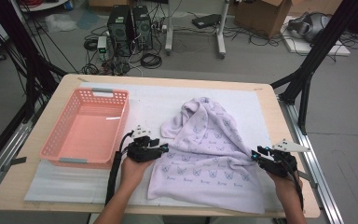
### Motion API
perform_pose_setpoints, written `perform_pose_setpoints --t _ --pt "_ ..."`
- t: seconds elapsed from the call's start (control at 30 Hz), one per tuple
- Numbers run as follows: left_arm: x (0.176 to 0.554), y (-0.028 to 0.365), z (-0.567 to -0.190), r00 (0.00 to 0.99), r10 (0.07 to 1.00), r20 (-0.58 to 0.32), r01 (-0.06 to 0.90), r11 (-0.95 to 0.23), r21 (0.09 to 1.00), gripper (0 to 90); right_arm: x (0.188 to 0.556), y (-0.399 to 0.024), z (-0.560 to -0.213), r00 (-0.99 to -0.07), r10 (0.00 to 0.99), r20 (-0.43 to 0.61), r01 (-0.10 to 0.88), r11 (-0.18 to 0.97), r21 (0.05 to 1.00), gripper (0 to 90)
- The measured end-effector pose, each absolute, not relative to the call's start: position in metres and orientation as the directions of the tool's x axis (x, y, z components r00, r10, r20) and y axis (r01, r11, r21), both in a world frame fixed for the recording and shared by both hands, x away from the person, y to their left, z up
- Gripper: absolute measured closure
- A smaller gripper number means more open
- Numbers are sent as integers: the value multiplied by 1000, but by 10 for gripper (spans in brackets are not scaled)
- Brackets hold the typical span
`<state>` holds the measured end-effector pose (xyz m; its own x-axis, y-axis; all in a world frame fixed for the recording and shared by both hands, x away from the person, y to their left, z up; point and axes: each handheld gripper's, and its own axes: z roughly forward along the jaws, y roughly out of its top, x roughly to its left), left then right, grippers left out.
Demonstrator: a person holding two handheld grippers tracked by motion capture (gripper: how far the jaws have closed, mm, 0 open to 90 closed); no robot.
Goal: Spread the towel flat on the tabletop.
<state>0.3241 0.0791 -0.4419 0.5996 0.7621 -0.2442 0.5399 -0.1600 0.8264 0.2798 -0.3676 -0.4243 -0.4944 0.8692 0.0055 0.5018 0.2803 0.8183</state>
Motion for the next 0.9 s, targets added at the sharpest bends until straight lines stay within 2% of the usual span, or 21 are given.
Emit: perform_pose_setpoints --t 0.17,0.37,0.57,0.6,0.63,0.67,0.73,0.8,0.9 --pt "331 62 -428 638 745 -196 497 -203 844 520 279 -370 -425 -485 874 22 492 251 834 603" --pt "358 37 -431 640 737 -217 535 -225 815 489 281 -369 -429 -492 869 45 508 245 826 567" --pt "365 20 -447 658 735 -164 546 -316 776 476 289 -358 -437 -529 847 50 521 277 807 579" --pt "363 19 -447 659 740 -135 533 -332 778 522 290 -354 -439 -532 845 50 525 283 802 580" --pt "362 19 -446 673 733 -103 516 -365 775 629 292 -351 -440 -541 840 45 526 296 797 589" --pt "360 20 -446 680 728 -93 514 -382 768 787 294 -348 -442 -550 835 39 526 310 792 614" --pt "355 25 -445 677 727 -118 534 -375 758 847 297 -343 -445 -571 820 32 530 339 777 693" --pt "347 30 -445 682 722 -117 529 -377 760 857 297 -341 -447 -593 804 36 536 361 763 794" --pt "327 40 -444 700 702 -128 516 -374 770 860 292 -343 -444 -621 783 41 522 373 767 823"
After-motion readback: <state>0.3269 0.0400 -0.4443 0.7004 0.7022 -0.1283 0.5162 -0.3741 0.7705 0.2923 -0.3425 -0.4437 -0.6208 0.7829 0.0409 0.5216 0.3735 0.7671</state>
